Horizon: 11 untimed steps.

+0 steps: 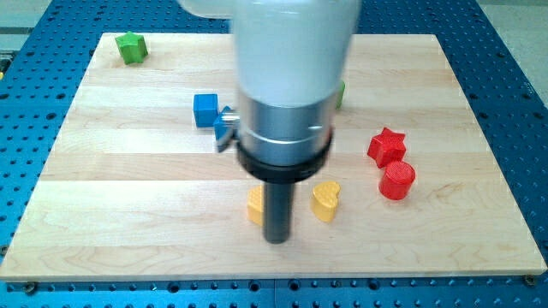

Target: Slide the hexagon to the top center of the board

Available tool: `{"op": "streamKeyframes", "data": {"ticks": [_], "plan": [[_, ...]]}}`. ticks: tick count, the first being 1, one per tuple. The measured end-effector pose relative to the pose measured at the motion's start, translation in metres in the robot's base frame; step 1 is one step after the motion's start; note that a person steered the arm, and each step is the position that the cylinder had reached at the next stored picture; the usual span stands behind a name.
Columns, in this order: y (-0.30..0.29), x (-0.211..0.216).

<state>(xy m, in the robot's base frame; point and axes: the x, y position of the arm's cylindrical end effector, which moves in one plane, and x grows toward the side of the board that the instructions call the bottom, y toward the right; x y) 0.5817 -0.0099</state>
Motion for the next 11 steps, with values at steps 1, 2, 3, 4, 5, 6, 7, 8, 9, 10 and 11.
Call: {"op": "streamKeyframes", "data": {"ticks": [1, 2, 3, 4, 5, 6, 7, 8, 9, 10, 11], "plan": [[-0.019, 0.002], [-0.005, -0.074], [0.007, -0.115], [0.024, -0.096], [0.03, -0.137], [0.036, -0.195], [0.047, -0.215], [0.074, -0.218], [0.093, -0.239], [0.092, -0.265], [0.079, -0.28]]}}
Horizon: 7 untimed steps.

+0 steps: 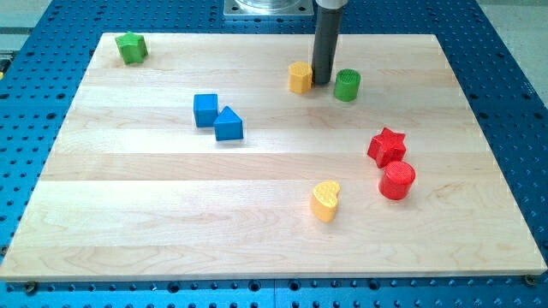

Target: Slide the hexagon to the top center of the board

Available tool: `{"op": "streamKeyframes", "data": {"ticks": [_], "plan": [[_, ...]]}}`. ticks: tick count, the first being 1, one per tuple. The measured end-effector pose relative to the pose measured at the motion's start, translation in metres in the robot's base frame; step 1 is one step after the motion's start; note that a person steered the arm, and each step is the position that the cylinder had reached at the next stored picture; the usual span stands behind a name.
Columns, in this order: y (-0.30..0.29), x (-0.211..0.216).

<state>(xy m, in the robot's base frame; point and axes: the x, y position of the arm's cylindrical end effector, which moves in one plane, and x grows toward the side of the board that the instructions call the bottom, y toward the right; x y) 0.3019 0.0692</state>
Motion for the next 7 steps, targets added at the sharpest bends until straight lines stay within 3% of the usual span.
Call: {"op": "streamKeyframes", "data": {"ticks": [4, 6, 7], "plan": [[-0.08, 0.054], [-0.167, 0.0], [-0.174, -0.041]]}}
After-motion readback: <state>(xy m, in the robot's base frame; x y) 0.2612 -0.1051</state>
